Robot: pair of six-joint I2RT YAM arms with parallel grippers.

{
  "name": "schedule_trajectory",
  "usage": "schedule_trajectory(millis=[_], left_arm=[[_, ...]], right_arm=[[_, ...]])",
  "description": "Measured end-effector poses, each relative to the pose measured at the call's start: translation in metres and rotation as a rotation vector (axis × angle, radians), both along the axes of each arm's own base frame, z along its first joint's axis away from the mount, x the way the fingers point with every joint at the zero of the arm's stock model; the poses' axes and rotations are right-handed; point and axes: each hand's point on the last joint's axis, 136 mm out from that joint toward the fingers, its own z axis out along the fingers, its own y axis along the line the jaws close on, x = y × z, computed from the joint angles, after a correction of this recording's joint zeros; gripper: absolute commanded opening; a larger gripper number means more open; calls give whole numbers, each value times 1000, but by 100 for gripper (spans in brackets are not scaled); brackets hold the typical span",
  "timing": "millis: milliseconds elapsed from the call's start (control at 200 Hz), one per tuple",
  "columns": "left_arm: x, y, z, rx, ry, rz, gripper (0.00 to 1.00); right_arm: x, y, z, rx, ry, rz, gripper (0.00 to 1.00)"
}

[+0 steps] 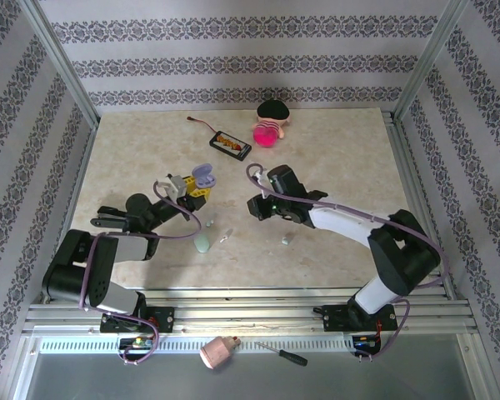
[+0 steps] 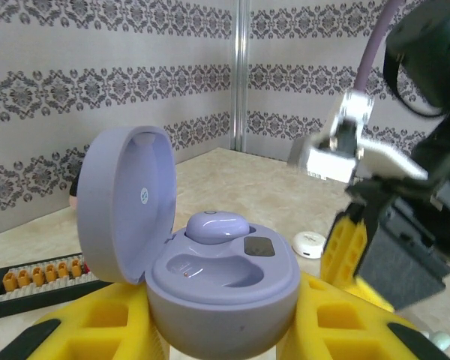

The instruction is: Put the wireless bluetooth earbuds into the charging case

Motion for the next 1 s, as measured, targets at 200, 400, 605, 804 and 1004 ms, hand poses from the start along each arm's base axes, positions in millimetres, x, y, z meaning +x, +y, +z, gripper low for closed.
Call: schedule_trajectory(millis=[200, 400, 605, 804, 1004], left_arm=[[10, -13, -5, 24, -10, 11, 12], [15, -28, -13, 69, -3, 14, 12], [17, -40, -17, 97, -8, 5, 13], [18, -47, -20, 111, -14, -2, 12], [20, -47, -19, 113, -15, 5, 12]], right_arm=[[2, 3, 48, 85, -99, -13, 17], [-4, 18, 83, 132, -160, 26, 18], [-4, 35, 120, 185, -222, 60, 18], [6, 50, 137, 219, -255, 74, 18], [15, 61, 123, 216, -237, 87, 18]])
